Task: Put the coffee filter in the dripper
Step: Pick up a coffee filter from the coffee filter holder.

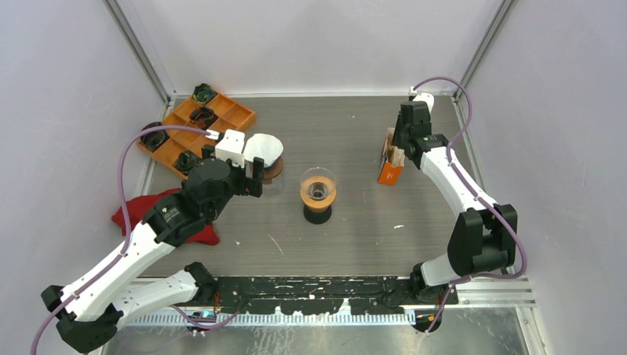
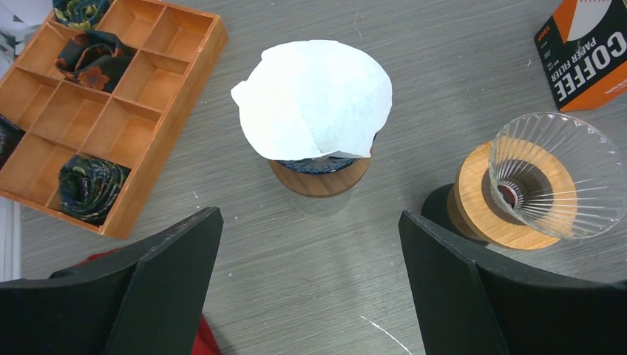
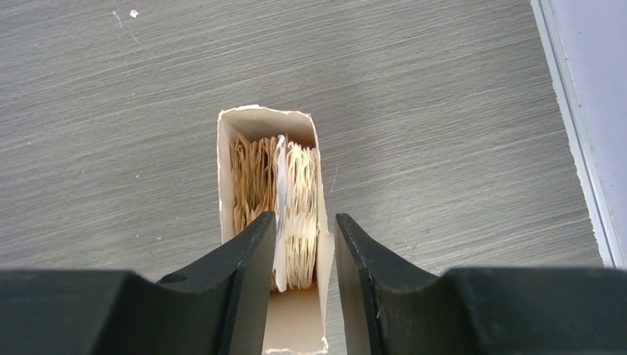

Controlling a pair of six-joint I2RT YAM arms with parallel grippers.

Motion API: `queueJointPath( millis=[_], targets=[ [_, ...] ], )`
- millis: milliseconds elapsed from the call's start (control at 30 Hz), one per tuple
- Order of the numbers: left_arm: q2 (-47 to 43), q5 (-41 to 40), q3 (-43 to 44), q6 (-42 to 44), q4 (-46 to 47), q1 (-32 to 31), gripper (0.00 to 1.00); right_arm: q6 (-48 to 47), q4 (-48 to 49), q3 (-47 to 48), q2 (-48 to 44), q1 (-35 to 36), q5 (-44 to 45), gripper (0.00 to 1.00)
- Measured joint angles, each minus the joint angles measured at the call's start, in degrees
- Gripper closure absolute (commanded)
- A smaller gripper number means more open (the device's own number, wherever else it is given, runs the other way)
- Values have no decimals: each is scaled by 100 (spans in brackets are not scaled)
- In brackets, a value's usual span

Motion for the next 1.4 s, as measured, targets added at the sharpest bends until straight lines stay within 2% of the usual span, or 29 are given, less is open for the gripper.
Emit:
queueJointPath(
  millis=[200,367,500,1000,1400],
  targets=[
    [0,4,-35,24,39,109,8,28,236,-61,236,-66,-103,72],
    [0,96,-44,20,42,269,7,52,321,-109,286,-68,-181,90],
    [0,234,-52,13,55,400,7,92,363,-109,286,-68,-258,99],
    [-13,1005,-149,-37,219,791,7,85,118,-96,-122,-68,-356,99],
    [-13,1482,-208,-153,313,962,7,-17,-448,389,-800,-68,-553,99]
  ],
)
